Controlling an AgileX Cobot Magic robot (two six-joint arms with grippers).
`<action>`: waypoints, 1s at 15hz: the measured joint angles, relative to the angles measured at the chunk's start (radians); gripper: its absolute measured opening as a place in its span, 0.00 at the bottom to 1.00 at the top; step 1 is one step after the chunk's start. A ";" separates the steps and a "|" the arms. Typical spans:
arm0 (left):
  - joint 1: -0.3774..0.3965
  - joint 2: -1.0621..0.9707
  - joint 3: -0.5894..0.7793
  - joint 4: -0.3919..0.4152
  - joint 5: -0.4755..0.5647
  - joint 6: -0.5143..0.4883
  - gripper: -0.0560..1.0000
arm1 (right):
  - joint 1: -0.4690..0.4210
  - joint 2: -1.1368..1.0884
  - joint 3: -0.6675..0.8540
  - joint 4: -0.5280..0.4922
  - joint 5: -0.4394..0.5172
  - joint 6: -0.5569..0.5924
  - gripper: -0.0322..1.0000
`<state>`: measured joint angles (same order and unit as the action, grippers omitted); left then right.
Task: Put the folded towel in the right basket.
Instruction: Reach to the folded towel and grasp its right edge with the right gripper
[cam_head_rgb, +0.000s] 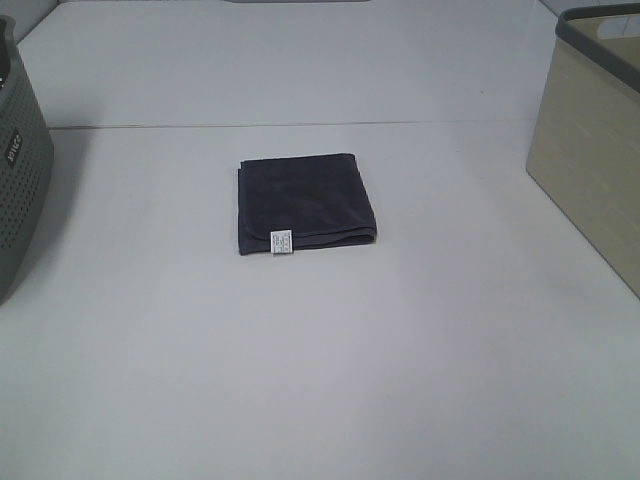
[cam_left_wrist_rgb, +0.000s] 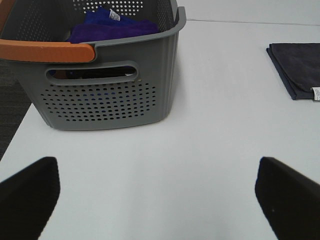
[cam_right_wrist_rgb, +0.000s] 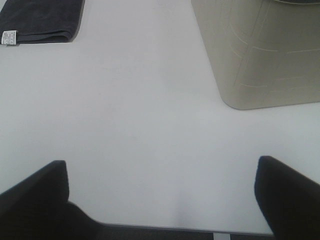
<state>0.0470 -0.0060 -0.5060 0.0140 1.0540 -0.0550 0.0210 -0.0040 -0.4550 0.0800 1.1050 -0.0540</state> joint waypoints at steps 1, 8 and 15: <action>0.000 0.000 0.000 0.000 0.000 0.000 0.99 | 0.000 0.000 0.000 0.000 0.000 0.000 0.97; 0.000 0.000 0.000 0.000 0.000 0.000 0.99 | 0.000 0.000 0.000 -0.001 0.000 0.000 0.97; 0.000 0.000 0.000 0.001 0.000 0.000 0.99 | 0.000 0.000 0.000 -0.001 0.000 0.000 0.97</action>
<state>0.0470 -0.0060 -0.5060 0.0150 1.0540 -0.0550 0.0210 -0.0040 -0.4550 0.0790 1.1050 -0.0540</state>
